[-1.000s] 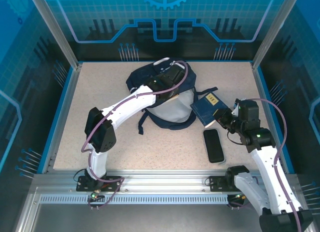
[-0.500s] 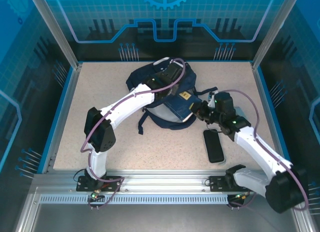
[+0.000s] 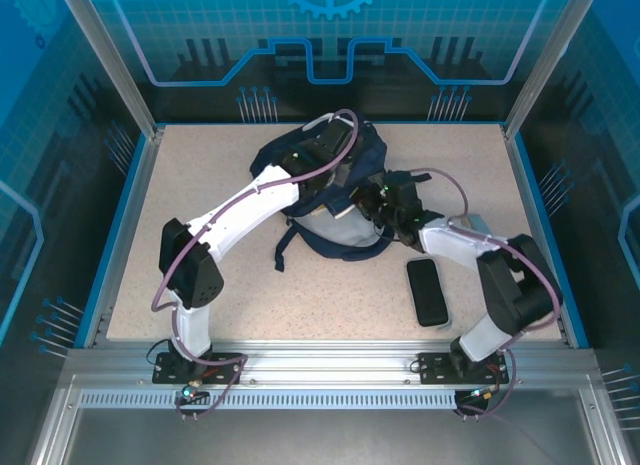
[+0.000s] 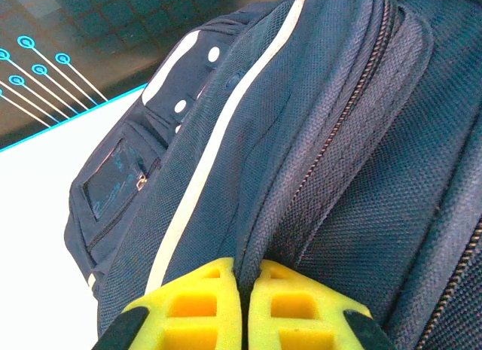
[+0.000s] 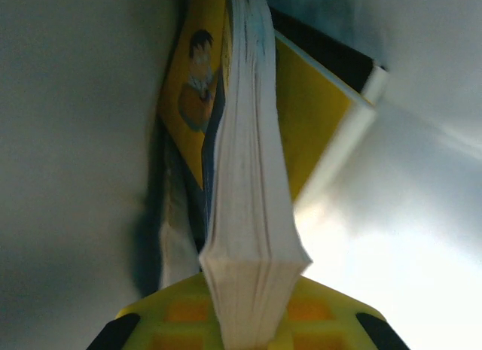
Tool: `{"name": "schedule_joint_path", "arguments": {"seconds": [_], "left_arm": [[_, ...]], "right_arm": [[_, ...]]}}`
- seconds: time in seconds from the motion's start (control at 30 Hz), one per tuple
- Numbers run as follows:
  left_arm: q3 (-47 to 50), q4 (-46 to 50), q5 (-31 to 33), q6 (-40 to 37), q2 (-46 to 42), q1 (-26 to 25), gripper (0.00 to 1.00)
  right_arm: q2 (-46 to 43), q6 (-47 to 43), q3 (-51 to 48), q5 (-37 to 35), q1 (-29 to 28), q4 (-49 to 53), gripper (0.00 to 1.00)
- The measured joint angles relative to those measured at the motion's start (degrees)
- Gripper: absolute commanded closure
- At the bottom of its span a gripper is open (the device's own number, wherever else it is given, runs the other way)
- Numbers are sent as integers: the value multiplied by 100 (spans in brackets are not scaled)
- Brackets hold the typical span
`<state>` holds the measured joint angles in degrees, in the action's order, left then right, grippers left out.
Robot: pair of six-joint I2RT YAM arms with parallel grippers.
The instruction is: Pack books, pencil case, and school supplies into a backpack
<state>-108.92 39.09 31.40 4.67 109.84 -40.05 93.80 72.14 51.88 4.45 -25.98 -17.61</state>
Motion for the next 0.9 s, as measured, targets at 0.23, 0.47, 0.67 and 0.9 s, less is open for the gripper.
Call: {"name": "schedule_joint_path", "arguments": {"seconds": [0.23, 0.47, 0.67, 0.9], "left_arm": [[0, 33, -376, 295, 0, 149, 100], [0, 37, -857, 592, -7, 393, 100], [0, 50, -1062, 730, -9, 444, 100], [13, 42, -1403, 791, -9, 531, 100]], "right_arm": [[1499, 483, 988, 149, -92, -778, 78], [1825, 566, 1307, 468, -140, -852, 42], [1300, 470, 798, 557, -109, -566, 35], [98, 66, -26, 1019, 380, 122, 35]]}}
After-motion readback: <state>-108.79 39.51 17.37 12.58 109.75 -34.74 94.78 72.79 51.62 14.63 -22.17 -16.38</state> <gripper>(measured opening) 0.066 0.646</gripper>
